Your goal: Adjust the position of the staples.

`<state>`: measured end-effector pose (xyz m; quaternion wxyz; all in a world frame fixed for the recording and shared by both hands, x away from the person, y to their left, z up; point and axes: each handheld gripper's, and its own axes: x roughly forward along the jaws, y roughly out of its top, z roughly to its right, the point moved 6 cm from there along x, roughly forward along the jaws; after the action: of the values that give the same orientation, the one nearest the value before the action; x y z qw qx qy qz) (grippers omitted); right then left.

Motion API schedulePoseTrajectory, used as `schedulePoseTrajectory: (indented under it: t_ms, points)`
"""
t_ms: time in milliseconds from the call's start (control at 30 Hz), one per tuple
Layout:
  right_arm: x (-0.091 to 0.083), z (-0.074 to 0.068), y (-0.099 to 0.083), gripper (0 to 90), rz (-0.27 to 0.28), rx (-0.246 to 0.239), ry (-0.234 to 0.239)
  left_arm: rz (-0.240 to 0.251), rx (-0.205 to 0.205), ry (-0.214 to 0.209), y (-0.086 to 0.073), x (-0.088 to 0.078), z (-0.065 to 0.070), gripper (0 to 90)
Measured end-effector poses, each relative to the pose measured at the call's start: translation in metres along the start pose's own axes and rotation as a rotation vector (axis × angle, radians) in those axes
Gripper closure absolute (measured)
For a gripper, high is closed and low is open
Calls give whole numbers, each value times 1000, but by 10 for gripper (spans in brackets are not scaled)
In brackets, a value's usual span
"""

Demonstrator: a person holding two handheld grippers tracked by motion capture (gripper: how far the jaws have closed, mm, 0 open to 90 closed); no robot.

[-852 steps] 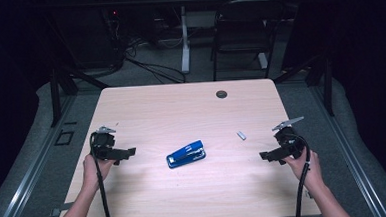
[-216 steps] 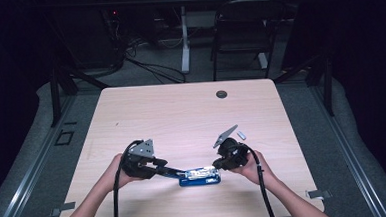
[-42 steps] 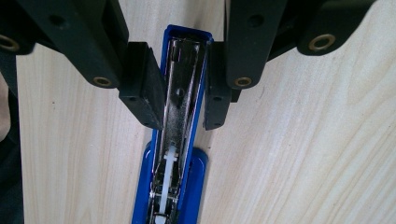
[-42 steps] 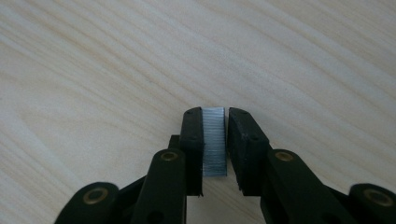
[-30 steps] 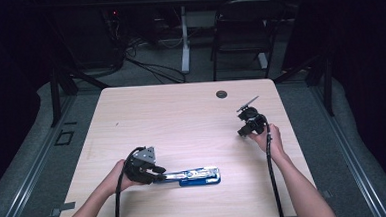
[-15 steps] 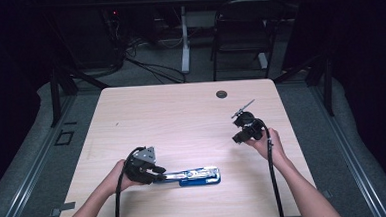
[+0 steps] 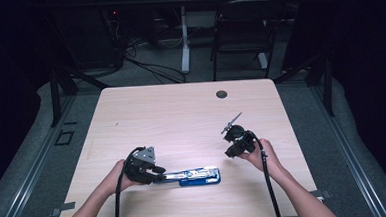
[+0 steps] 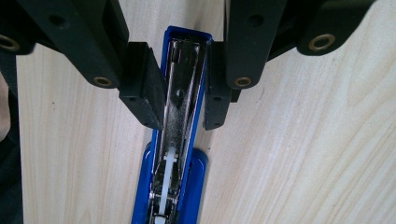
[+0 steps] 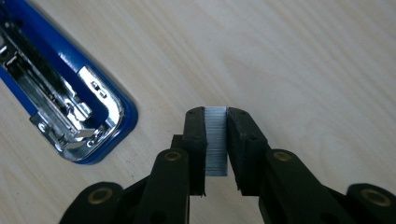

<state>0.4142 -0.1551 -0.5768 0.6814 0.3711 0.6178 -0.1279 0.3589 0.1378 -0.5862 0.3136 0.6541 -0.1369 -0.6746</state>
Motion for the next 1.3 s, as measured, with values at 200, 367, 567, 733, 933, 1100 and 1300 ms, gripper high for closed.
schedulePoseTrajectory:
  t_ms: [200,367,567,733,933,1100,1300]
  points:
    - [12,-12,-7,780,-44,-19,21,-2,2,8,0,0,0,695]
    - [19,-18,-8,780,-70,-33,26,-2,1,7,0,0,0,695]
    - [24,-20,-11,780,-105,-45,24,-4,2,4,0,0,0,695]
    - [26,-23,-12,778,-112,-44,34,-4,2,4,0,0,0,695]
    - [23,-22,-11,742,-125,-56,35,-4,3,4,0,0,0,695]
    - [22,-22,-7,723,-114,-48,34,11,2,-2,1,1,0,695]
    - [27,-20,-6,717,-138,-52,26,4,5,-6,1,1,0,696]
